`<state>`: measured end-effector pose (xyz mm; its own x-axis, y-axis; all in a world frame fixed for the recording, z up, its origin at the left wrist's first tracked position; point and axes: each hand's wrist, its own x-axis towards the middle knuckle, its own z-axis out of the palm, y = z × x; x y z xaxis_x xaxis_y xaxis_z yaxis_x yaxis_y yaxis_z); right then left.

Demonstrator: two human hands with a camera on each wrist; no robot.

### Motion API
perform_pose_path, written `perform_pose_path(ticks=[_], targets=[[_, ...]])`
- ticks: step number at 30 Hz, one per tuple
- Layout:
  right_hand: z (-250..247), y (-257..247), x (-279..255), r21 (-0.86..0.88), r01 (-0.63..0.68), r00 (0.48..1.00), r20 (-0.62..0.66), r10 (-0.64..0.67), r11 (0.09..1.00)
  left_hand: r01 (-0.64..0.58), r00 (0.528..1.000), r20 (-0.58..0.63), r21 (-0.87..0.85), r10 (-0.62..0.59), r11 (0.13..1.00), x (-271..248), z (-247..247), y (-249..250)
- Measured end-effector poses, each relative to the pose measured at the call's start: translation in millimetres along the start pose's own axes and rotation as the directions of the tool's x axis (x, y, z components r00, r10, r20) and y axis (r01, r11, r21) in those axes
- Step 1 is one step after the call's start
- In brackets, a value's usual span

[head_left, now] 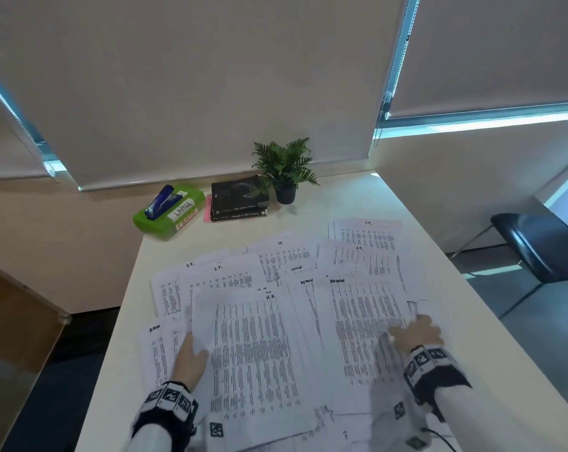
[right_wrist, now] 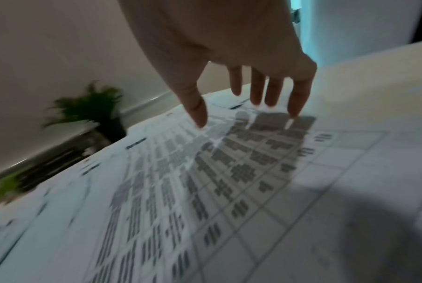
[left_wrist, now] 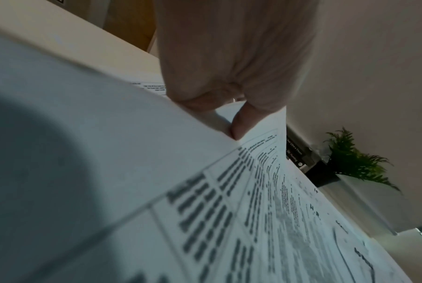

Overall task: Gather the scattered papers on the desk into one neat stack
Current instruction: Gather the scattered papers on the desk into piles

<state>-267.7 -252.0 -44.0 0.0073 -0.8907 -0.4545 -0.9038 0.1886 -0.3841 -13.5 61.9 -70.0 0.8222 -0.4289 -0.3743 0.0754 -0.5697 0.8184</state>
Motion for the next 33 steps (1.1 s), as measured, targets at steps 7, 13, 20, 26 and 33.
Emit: perform_pose_path(ticks=[7, 13, 20, 26, 33], targets=[[11, -14, 8, -0.166, 0.056, 0.985, 0.170, -0.028, 0.985, 0.138, 0.990, -0.052, 0.067, -0.135, 0.988, 2, 7, -22], [29, -38, 8, -0.208, 0.191, 0.980, 0.099, -0.174, 0.959, 0.160, 0.986, -0.063, 0.043, -0.157, 0.986, -1, 12, -15], [15, -55, 22, -0.131, 0.188, 0.957, 0.246, -0.152, 0.973, 0.217, 0.974, -0.084, 0.058, -0.212, 0.974, 2, 12, -20], [37, -39, 6, 0.042, 0.413, 0.878, 0.247, -0.410, 0.910, 0.225, 0.972, -0.089, 0.082, -0.218, 0.971, -1, 14, -15], [-11, -31, 17, 0.328, 0.388, 0.894, 0.092, -0.438, 0.861, 0.209, 0.976, -0.073, 0.028, -0.206, 0.978, -10, 17, -5]])
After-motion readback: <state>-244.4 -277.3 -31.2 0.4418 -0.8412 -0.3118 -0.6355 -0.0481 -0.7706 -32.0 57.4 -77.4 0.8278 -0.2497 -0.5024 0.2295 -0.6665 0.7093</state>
